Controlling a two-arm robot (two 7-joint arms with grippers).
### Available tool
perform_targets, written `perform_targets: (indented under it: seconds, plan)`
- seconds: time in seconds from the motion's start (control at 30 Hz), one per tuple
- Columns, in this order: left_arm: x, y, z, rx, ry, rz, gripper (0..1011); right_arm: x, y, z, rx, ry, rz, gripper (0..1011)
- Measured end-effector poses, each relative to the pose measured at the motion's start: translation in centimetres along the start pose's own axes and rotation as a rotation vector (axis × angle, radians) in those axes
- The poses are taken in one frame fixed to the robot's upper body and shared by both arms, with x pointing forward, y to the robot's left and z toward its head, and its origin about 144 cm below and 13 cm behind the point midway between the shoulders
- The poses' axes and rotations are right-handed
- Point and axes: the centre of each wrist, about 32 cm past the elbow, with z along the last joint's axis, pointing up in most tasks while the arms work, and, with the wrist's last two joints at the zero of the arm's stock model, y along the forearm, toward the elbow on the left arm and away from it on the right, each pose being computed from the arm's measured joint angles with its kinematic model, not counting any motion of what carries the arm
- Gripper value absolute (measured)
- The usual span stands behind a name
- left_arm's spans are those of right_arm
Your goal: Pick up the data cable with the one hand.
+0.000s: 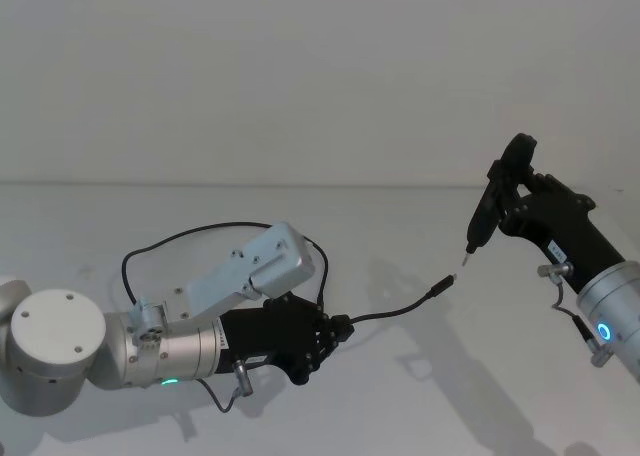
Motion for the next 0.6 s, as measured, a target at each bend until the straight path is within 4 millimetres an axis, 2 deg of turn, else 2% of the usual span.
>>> perform_targets:
  seconds: [0.6]
  plan:
    - [0.0, 0.01, -0.01, 0.0, 0.0, 0.0, 36, -0.09, -0.22, 0.21, -0.029, 0.003, 0.027, 279]
